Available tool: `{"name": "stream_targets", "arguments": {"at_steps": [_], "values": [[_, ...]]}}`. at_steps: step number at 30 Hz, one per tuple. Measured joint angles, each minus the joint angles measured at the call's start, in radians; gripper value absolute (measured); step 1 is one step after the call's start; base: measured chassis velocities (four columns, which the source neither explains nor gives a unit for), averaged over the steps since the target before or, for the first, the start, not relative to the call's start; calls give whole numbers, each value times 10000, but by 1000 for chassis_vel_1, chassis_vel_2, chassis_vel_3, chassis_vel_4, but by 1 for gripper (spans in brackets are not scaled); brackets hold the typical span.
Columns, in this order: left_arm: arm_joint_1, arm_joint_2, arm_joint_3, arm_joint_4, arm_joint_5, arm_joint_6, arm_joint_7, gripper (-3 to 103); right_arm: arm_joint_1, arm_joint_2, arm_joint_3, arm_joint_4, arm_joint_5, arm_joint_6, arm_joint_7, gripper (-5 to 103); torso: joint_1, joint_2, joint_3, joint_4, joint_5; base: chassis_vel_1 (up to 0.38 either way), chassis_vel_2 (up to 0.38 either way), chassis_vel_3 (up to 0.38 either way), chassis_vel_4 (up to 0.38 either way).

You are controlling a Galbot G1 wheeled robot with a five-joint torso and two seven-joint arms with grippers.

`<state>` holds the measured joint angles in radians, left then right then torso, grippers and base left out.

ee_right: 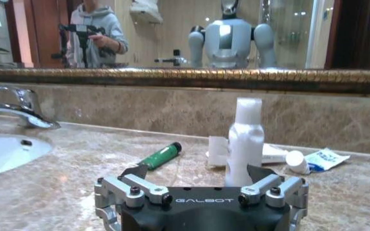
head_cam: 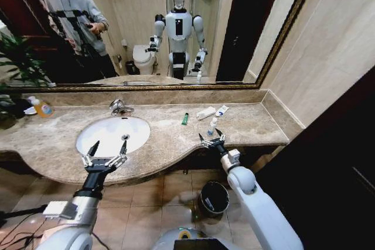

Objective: Pick up the trash from the sink and place it in the trash bin.

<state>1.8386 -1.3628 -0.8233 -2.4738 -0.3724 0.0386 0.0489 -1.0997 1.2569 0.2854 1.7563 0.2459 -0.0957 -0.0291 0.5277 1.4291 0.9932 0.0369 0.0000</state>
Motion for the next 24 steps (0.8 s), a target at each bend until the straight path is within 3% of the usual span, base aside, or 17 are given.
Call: {"name": "stream_targets", "arguments": {"at_steps": [18, 24], "values": [[0, 0, 1, 0, 0, 0, 0, 100, 1079, 284, -215, -1424, -45, 153, 65, 102, -1, 0, -1, -1, 0, 0, 0, 0, 0], [0, 0, 0, -1, 0, 0, 0, 100, 1169, 354, -236, -1519, -45, 307, 41, 91, -1, 0, -1, 0, 0, 0, 0, 0, 0]]}}
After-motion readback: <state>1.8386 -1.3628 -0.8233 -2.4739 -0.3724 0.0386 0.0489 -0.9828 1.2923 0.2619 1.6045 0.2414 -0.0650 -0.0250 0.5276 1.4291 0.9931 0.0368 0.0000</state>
